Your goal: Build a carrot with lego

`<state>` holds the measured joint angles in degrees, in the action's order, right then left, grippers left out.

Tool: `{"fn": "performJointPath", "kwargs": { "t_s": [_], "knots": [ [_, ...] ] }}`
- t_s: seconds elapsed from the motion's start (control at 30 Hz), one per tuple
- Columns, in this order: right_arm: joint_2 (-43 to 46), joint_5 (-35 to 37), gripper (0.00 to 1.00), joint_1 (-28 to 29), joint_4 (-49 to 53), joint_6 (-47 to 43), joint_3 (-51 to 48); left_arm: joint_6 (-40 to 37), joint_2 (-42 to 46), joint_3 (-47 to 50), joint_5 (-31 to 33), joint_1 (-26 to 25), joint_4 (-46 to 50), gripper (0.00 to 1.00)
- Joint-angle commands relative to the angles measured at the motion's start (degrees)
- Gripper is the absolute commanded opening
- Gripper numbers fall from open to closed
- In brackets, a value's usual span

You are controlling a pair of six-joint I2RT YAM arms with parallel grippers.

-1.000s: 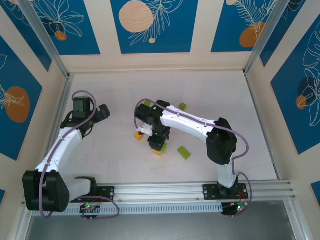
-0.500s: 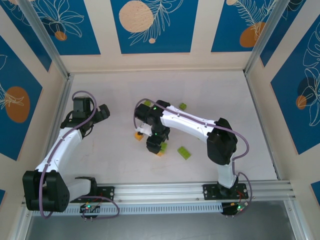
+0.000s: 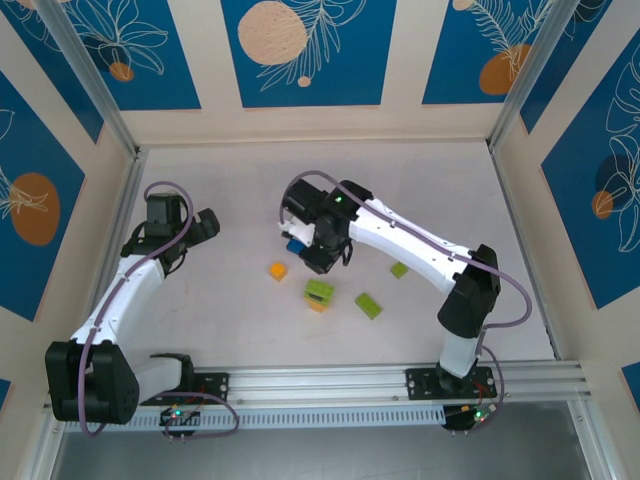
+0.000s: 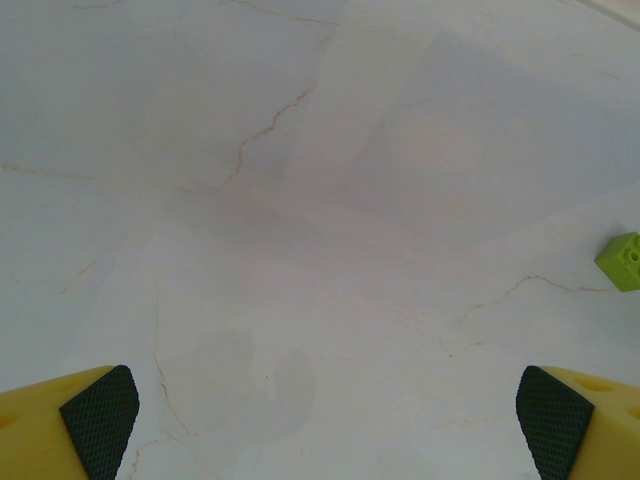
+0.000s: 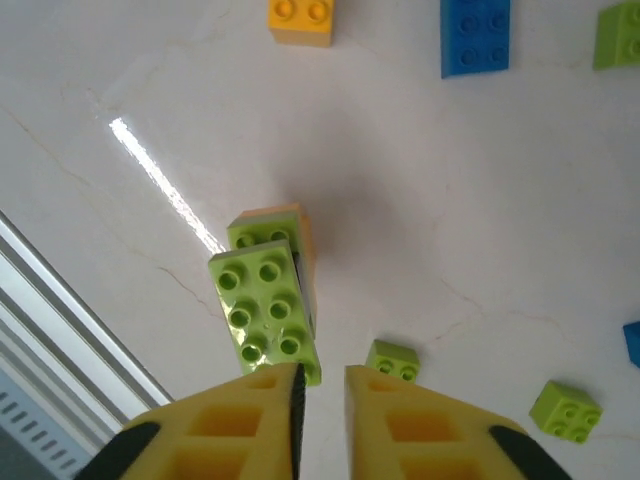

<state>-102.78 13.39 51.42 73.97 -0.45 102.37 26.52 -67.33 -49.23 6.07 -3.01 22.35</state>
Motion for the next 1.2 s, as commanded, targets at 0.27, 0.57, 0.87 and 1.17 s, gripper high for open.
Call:
{"fn": "performJointPath", "kwargs": {
  "t_s": [0.27, 0.57, 0.87, 1.17],
  "knots": [
    [3.6, -13.5, 0.05, -2.7, -2.9, 8.4, -8.7, -0.2, 0.2, 0.0, 0.1, 0.5, 0.8, 1.00],
    [1.9, -15.3, 0.06, -2.3, -2.9, 7.9, -9.0, -0.2, 0.0, 0.0, 0.2, 0.5, 0.7, 1.00],
    [1.4, -15.3, 0.06, -2.0, -3.3, 7.9, -10.5, -0.2, -0.3, 0.1, 0.2, 0.5, 0.5, 1.00],
    [0.1, -16.2, 0.07, -1.7, -3.6, 7.6, -10.8, -0.2, 0.0, 0.1, 0.3, 0.5, 0.6, 1.00]
  ]
}}
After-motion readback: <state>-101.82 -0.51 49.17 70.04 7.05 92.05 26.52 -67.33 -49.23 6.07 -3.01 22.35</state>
